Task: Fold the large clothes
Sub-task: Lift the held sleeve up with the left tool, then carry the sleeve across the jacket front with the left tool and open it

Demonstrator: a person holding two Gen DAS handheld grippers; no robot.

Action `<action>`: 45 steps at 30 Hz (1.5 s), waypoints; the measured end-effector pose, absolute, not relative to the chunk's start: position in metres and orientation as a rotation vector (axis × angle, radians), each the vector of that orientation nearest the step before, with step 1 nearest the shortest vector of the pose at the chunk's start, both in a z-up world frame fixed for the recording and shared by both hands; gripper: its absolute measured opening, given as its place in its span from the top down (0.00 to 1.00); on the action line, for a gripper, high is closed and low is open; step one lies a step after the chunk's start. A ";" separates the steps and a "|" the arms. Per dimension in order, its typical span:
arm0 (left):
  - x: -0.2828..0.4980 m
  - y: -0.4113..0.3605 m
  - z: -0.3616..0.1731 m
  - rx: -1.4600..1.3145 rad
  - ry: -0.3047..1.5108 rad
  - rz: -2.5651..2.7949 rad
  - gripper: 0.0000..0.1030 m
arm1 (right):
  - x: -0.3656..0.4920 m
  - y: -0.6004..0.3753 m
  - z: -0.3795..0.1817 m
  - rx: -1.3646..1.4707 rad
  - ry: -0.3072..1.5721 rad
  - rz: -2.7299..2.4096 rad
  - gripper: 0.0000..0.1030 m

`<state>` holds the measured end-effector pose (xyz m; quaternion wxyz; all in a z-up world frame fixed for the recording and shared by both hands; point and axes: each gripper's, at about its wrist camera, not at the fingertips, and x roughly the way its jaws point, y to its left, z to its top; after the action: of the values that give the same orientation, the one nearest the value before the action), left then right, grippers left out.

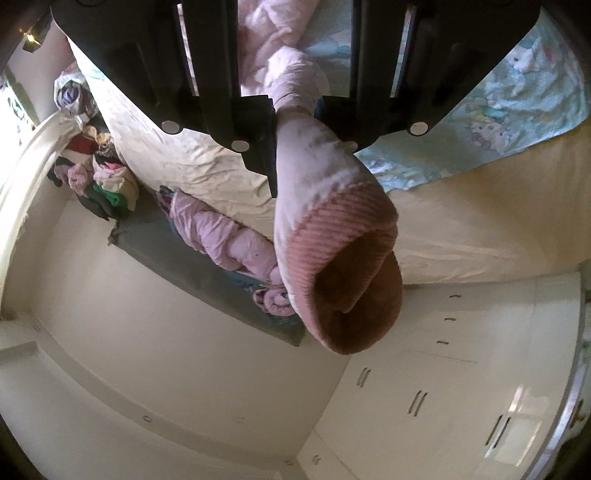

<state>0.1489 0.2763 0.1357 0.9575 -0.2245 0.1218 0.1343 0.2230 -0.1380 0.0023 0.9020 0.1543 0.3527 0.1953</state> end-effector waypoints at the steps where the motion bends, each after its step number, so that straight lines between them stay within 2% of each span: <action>1: 0.150 0.271 0.137 -0.447 0.246 0.267 0.93 | 0.222 -0.141 0.003 0.326 0.728 0.405 0.10; 22: 0.197 0.137 0.140 -0.242 0.311 0.072 0.94 | 0.216 -0.211 -0.002 0.438 0.701 0.374 0.10; 36: 0.232 0.061 0.116 -0.169 0.398 -0.078 0.94 | 0.218 -0.253 -0.012 0.492 0.697 0.323 0.10; 45: 0.248 0.004 0.078 -0.070 0.485 -0.188 0.94 | 0.219 -0.277 -0.017 0.518 0.697 0.275 0.10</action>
<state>0.2477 0.0036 0.0784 0.9657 -0.0348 0.2398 -0.0931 0.2191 -0.2774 -0.0174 0.8982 0.2501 0.3364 0.1327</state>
